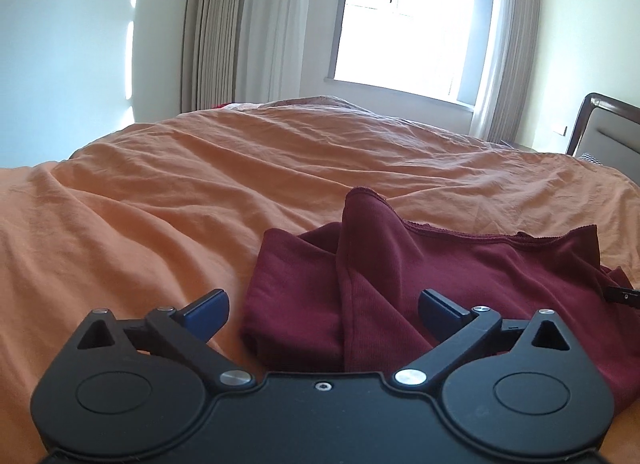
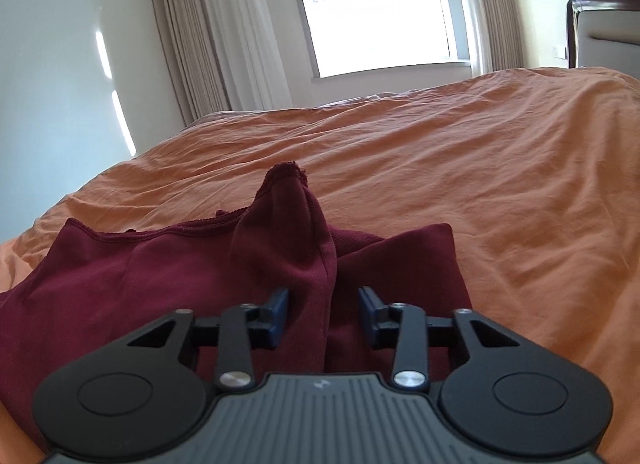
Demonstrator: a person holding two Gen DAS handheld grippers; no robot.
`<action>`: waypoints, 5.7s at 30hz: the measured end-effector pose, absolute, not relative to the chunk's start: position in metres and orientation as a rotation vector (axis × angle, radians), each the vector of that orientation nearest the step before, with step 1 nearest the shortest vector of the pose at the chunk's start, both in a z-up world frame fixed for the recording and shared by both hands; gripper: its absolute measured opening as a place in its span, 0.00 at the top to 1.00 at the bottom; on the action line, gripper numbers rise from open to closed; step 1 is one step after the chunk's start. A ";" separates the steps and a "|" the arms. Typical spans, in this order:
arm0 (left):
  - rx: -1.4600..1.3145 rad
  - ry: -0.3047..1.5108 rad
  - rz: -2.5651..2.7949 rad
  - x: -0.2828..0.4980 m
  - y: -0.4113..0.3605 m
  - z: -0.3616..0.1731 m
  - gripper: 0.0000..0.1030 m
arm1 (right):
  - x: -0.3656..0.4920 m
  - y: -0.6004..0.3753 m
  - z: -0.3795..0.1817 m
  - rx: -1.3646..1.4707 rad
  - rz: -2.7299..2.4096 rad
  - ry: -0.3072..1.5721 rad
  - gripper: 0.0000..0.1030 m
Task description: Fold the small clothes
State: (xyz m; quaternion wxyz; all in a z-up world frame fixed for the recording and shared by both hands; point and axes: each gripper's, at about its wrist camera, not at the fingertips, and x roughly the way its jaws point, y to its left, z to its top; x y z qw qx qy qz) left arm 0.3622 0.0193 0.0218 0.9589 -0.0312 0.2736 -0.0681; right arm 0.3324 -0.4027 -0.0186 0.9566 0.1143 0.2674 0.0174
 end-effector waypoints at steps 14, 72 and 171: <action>-0.111 0.598 -0.139 0.333 0.027 0.016 0.01 | 0.308 -0.392 -0.009 0.158 -0.131 0.519 0.43; -0.519 0.575 -0.130 0.312 -0.010 -0.018 0.03 | 0.257 -0.233 -0.053 -0.155 0.087 0.396 0.00; -0.342 0.673 -0.293 0.310 -0.126 -0.018 0.01 | 0.197 -0.398 0.004 0.126 -0.163 0.297 0.48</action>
